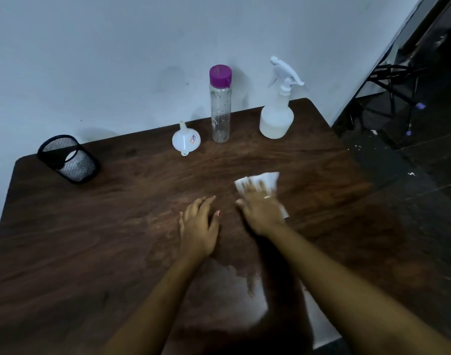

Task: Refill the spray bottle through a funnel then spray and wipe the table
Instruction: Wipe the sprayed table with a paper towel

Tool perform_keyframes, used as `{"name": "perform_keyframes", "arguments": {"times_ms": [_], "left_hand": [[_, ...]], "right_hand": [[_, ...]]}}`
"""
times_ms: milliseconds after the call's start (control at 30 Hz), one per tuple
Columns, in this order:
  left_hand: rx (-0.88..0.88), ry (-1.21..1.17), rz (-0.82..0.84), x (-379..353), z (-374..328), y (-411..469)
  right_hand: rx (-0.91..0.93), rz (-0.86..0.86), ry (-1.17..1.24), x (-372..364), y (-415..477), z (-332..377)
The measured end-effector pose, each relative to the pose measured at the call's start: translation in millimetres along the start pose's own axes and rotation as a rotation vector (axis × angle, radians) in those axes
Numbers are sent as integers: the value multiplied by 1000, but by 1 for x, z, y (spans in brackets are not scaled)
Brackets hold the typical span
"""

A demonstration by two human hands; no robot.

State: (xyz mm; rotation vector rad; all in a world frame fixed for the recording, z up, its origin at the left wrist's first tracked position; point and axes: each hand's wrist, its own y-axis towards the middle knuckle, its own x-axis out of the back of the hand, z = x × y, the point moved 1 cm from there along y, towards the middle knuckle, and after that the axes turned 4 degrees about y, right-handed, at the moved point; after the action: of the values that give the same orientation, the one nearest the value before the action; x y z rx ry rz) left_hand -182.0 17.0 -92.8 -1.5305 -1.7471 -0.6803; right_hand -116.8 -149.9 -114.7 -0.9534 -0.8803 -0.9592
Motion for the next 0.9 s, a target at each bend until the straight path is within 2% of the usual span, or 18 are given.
{"name": "perform_keyframes", "arguments": {"times_ms": [100, 167, 267, 333, 400, 567, 667, 800, 900], "left_hand": [[-1, -17, 0, 2, -5, 4], [-12, -22, 6, 0, -7, 5], [-30, -29, 14, -5, -13, 5], [-33, -29, 29, -9, -18, 5], [-47, -17, 56, -12, -23, 4], [-75, 31, 107, -17, -24, -3], [-56, 41, 91, -18, -17, -5], [-14, 38, 28, -12, 1, -5], [56, 39, -16, 1, 18, -8]], "right_hand": [[353, 102, 38, -22, -31, 52], [542, 97, 36, -35, -51, 61], [648, 95, -4, -40, -63, 42], [572, 110, -39, -30, -58, 20], [410, 67, -83, -12, -47, -8], [-175, -99, -87, 29, -21, -107], [-439, -189, -47, 44, -19, -146], [-576, -215, 52, 50, -2, -140], [-476, -202, 30, 43, 25, -103]]}}
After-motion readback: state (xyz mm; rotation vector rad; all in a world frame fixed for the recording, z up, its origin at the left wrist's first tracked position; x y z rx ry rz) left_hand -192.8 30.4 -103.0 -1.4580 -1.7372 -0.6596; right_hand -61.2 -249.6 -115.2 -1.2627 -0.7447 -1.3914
